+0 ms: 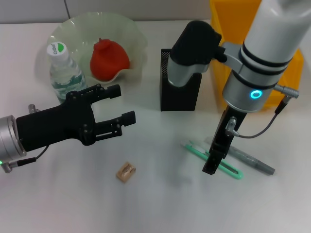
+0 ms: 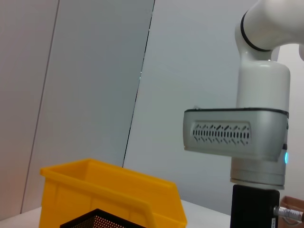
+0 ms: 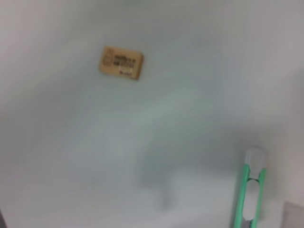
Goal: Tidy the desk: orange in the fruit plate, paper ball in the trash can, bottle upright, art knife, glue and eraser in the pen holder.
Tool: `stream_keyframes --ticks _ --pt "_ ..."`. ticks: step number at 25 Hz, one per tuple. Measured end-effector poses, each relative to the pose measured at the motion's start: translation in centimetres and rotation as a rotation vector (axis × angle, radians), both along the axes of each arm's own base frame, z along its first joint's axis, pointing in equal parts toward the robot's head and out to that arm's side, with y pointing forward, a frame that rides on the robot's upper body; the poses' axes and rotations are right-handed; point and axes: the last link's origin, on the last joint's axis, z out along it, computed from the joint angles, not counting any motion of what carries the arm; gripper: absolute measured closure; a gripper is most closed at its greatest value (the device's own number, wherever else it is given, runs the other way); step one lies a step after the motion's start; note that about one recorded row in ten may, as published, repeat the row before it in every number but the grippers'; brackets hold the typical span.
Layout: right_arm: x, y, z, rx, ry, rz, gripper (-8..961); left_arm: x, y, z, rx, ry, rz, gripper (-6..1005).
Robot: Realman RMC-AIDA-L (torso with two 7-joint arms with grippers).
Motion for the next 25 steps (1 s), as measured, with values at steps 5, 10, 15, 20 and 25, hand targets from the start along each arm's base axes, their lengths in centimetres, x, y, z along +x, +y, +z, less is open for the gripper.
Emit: stream_keyframes --ticks 5,10,15,20,25 --pt "0.3 0.0 -0.5 0.006 -0.021 0.011 139 0.0 -0.1 -0.2 -0.006 -0.003 0.003 213" --pt "0.5 0.0 -0.6 0.007 -0.025 0.005 139 0.0 0.0 -0.4 -0.013 0.001 0.008 213" --pt "0.8 0.0 -0.8 0.005 -0.025 -0.002 139 0.0 0.0 -0.4 -0.013 0.002 0.008 213" --pt "1.2 -0.3 -1.3 -0.006 -0.032 0.000 139 -0.1 0.0 -0.4 -0.013 0.002 0.008 213" --pt "1.3 -0.5 -1.7 -0.009 -0.023 0.002 139 0.0 -0.1 -0.3 -0.012 -0.002 0.007 213"
